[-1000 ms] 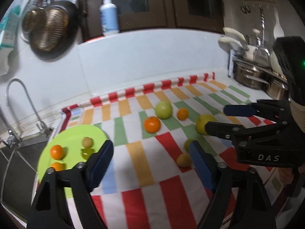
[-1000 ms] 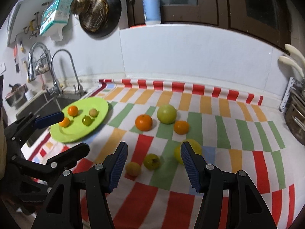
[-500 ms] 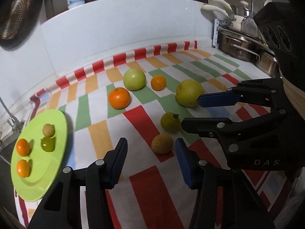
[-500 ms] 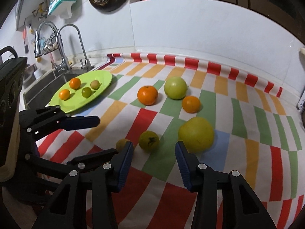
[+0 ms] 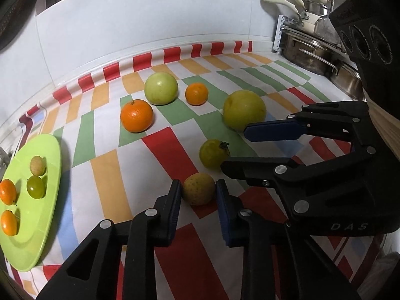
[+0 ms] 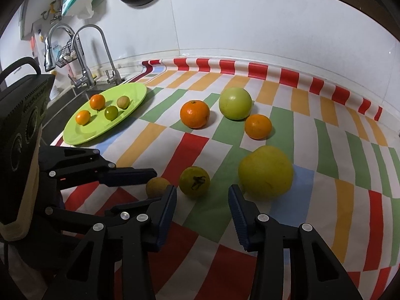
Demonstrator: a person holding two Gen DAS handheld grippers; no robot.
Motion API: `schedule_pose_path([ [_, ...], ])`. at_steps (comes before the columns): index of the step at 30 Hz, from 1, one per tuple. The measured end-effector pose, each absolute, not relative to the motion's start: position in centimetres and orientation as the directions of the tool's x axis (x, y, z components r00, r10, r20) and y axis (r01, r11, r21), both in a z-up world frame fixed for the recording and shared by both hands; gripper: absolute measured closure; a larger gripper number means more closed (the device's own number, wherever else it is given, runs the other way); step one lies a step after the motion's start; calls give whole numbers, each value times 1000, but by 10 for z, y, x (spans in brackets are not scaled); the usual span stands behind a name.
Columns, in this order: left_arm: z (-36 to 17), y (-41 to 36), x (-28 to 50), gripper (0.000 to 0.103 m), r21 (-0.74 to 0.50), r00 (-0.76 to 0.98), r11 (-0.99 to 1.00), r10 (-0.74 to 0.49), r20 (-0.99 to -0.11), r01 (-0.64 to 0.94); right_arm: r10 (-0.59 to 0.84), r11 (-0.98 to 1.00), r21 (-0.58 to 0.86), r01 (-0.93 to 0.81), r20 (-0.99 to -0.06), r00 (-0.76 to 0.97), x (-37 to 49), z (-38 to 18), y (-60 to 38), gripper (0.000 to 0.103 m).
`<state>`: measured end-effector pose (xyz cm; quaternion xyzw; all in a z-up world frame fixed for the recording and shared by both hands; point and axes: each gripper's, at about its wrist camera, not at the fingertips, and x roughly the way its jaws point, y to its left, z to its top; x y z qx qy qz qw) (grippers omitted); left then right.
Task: Organize fruits
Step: 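Grasp a brown lime with the left gripper while the right gripper grasps a green tomato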
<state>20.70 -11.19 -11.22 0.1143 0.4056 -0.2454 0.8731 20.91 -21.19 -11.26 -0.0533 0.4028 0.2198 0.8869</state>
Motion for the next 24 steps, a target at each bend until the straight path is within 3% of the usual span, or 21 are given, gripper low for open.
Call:
schedule_pose_path([
  [10, -98, -77, 207, 75, 33, 622, 926, -225, -750, 375, 350, 895, 76, -440, -731, 585, 215, -114, -200, 59],
  [13, -94, -71, 209, 75, 24, 634, 938, -215, -743, 346, 358, 897, 97, -432, -732, 580, 220, -116, -198, 66],
  [18, -95, -66, 210, 75, 8, 635, 949, -205, -744, 316, 356, 905, 120, -407, -740, 571, 226, -121, -197, 67],
  [19, -95, -66, 210, 75, 6, 635, 950, -204, -745, 313, 357, 906, 127, -404, -741, 569, 227, -121, -198, 72],
  [24, -93, -64, 208, 75, -5, 641, 953, -208, -739, 303, 345, 913, 124, -388, -743, 574, 227, -123, -196, 72],
])
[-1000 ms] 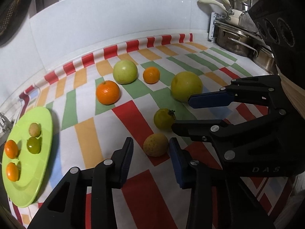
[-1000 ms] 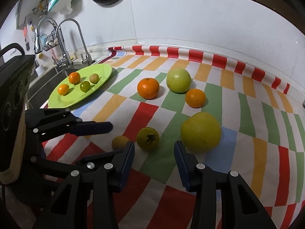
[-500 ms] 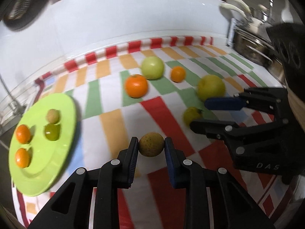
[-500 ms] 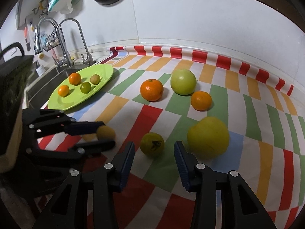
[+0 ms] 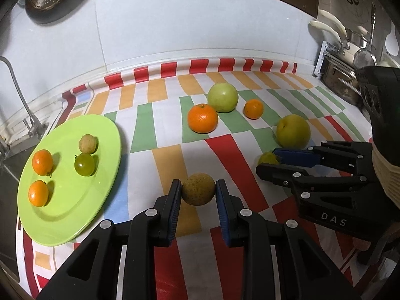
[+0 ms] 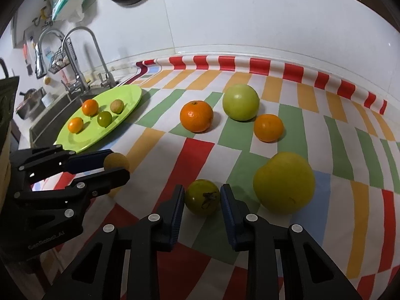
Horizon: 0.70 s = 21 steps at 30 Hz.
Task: Organize fruits
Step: 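Grasp a brown lime with the left gripper while the right gripper grasps a green tomato, then lift both held fruits and carry them over the green plate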
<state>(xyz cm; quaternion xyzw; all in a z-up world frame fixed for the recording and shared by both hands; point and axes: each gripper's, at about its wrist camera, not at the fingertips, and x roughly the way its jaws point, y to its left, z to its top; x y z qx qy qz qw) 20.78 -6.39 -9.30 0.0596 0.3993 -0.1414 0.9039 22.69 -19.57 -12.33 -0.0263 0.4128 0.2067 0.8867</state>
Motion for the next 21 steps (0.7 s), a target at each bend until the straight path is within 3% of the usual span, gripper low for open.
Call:
schedule_pose_path([
  [21, -44, -21, 174, 75, -24, 736, 960, -231, -636, 281, 331, 934, 117, -338, -639, 694, 183, -65, -172, 73],
])
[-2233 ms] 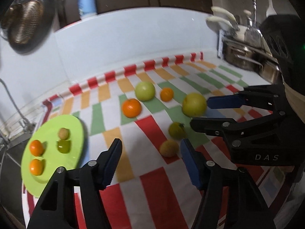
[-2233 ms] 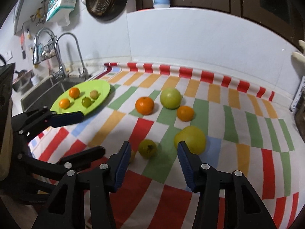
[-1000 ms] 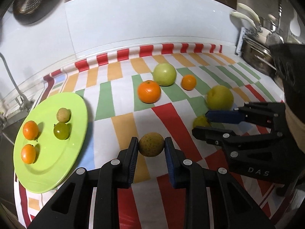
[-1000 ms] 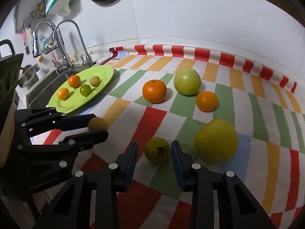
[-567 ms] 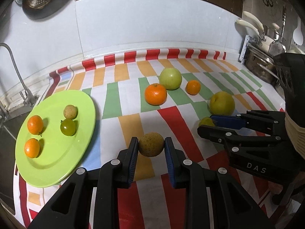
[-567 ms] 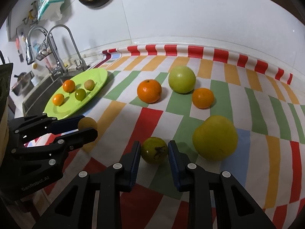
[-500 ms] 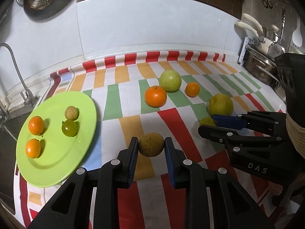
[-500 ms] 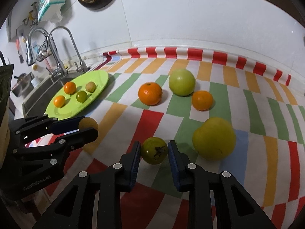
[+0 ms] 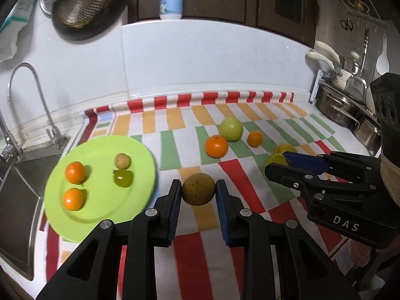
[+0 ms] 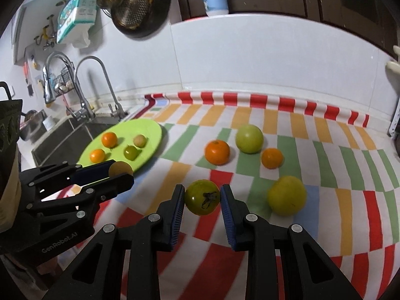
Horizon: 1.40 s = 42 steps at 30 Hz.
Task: Organize fruits
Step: 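Lift both held fruits and carry them over the green plate, then lower both fruits onto the plate and open both grippers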
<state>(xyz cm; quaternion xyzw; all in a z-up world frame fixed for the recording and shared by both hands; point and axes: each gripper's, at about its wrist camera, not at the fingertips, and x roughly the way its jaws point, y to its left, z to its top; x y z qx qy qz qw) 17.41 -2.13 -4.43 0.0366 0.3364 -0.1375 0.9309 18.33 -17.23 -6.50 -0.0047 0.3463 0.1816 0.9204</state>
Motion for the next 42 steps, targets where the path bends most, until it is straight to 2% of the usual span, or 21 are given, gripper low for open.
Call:
schedule_pose_path([
  [18, -18, 71, 171, 75, 27, 787, 986, -114, -606, 164, 426, 887, 120, -445, -583, 692, 188, -40, -82, 72],
  [29, -23, 124, 222, 75, 46, 779, 986, -97, -619, 158, 458, 867, 126, -482, -583, 671, 239, -43, -22, 73],
  [42, -53, 151, 291, 75, 40, 725, 976, -131, -676, 213, 438, 875, 138, -464, -635, 637, 304, -74, 16, 72],
])
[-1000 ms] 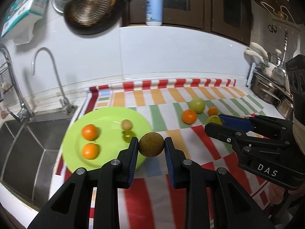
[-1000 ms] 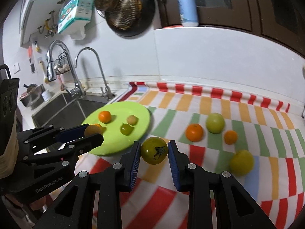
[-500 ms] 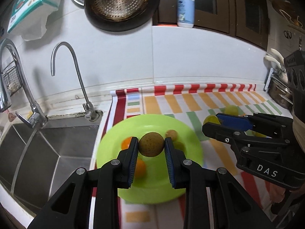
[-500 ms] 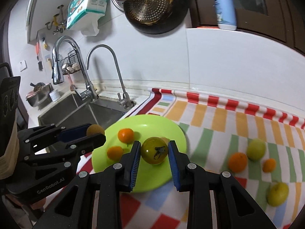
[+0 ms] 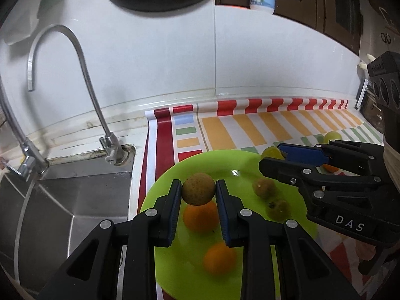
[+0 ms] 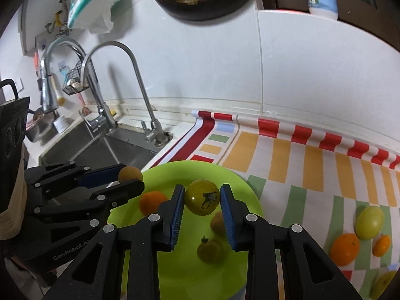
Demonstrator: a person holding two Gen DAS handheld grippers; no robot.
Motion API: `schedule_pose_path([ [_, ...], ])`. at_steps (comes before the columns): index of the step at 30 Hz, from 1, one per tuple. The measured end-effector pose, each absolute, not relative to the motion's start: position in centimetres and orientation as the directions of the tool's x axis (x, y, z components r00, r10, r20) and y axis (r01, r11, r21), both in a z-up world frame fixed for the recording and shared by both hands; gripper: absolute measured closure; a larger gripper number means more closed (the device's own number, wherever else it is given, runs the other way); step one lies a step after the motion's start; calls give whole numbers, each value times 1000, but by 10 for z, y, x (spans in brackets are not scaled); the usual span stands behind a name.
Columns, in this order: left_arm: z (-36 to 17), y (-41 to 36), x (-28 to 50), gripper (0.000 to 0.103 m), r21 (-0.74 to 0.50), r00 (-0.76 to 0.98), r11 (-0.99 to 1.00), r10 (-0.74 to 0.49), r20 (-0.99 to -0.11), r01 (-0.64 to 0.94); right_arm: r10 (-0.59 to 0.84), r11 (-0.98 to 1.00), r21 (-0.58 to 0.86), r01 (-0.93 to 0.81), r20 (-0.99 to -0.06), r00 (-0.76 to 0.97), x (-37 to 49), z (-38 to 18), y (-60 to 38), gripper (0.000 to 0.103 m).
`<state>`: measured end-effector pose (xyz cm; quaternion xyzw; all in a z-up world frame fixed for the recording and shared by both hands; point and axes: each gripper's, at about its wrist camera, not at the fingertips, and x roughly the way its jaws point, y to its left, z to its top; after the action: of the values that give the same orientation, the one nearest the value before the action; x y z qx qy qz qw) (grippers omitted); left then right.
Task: Organize fruits
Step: 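Lower both fruits onto the plate and open both grippers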
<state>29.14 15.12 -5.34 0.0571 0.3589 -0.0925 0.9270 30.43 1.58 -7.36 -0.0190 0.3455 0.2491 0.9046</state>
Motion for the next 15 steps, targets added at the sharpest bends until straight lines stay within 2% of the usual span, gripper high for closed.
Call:
schedule_pose_path([
  [10, -76, 150, 320, 75, 8, 686, 972, -161, -710, 236, 418, 881, 142, -451, -678, 604, 332, -96, 23, 72],
  [11, -77, 151, 321, 74, 1, 683, 972, -166, -711, 237, 416, 882, 141, -449, -680, 603, 333, -98, 23, 72],
  [13, -77, 151, 320, 65, 8, 689, 974, -156, -707, 228, 416, 884, 147, -445, -680, 603, 334, -98, 21, 72],
  [15, -73, 153, 318, 64, 10, 698, 976, -148, -701, 216, 412, 888, 152, -434, -680, 606, 335, -98, 20, 71],
])
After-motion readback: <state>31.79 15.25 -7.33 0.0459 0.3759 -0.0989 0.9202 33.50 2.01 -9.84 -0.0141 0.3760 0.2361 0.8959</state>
